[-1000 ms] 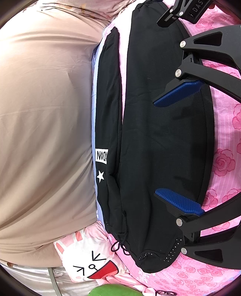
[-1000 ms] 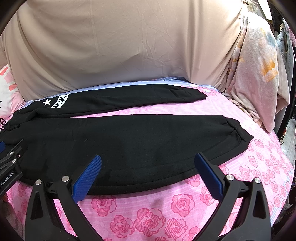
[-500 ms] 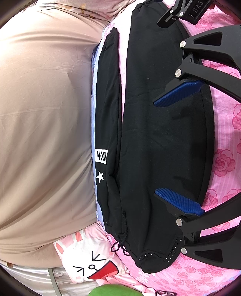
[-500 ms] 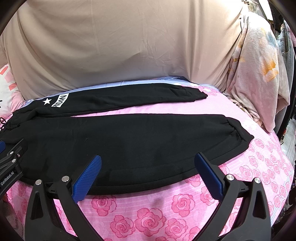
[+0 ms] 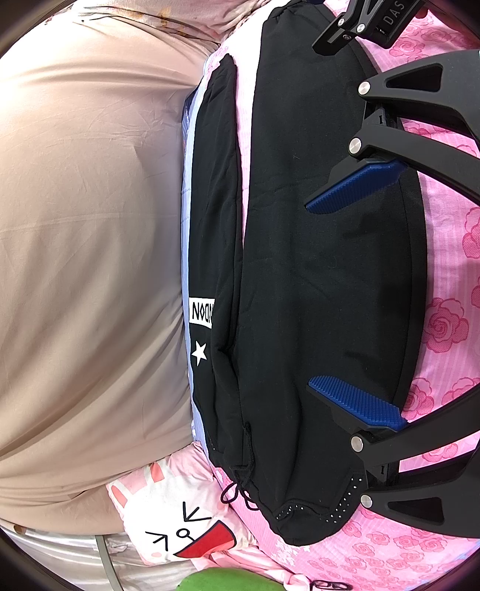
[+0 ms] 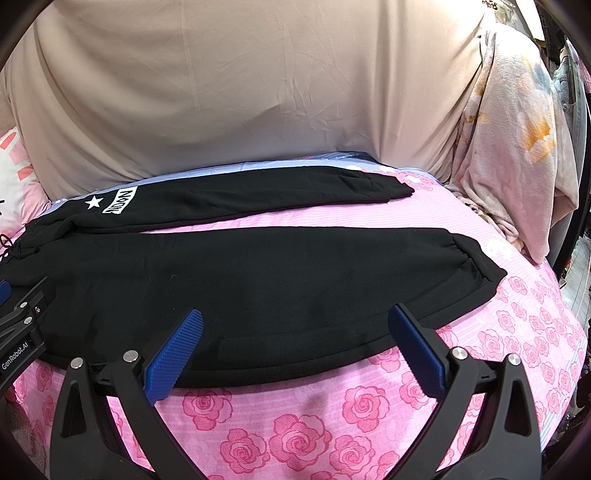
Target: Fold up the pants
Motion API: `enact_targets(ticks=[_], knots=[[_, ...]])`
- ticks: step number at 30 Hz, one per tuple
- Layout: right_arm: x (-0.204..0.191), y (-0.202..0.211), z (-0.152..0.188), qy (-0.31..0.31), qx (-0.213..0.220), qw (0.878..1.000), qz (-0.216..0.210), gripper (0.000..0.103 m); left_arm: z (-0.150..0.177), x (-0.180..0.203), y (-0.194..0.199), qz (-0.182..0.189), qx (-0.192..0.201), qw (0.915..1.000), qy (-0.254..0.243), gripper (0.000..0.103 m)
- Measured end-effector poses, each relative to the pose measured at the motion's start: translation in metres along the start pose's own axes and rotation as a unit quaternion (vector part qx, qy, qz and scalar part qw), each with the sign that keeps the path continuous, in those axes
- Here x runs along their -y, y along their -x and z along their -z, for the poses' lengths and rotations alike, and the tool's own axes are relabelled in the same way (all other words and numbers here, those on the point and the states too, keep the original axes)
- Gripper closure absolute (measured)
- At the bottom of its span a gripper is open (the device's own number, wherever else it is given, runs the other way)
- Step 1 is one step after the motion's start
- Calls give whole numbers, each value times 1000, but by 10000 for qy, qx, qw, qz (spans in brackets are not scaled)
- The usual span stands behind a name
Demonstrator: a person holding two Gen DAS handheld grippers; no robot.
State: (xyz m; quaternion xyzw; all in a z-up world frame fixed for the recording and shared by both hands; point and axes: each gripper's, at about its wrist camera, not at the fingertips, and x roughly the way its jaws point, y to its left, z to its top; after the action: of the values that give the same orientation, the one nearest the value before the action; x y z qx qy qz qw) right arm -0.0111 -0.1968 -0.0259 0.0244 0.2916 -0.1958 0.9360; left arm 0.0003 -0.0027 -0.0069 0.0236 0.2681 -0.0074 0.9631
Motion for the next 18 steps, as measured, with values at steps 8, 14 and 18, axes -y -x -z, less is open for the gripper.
enact_targets(ticks=[8, 14, 18], knots=[[-4, -4, 1, -47, -168, 9995, -253, 5, 0, -8, -4, 398, -281, 9987, 164, 16], [46, -38, -22, -423, -589, 9898, -1225, 5, -26, -83, -10, 1096, -623, 9875, 943, 16], [109, -81, -75, -654, -589, 9936, -713, 5, -78, -159, -33, 459, -470, 9910, 1167, 16]])
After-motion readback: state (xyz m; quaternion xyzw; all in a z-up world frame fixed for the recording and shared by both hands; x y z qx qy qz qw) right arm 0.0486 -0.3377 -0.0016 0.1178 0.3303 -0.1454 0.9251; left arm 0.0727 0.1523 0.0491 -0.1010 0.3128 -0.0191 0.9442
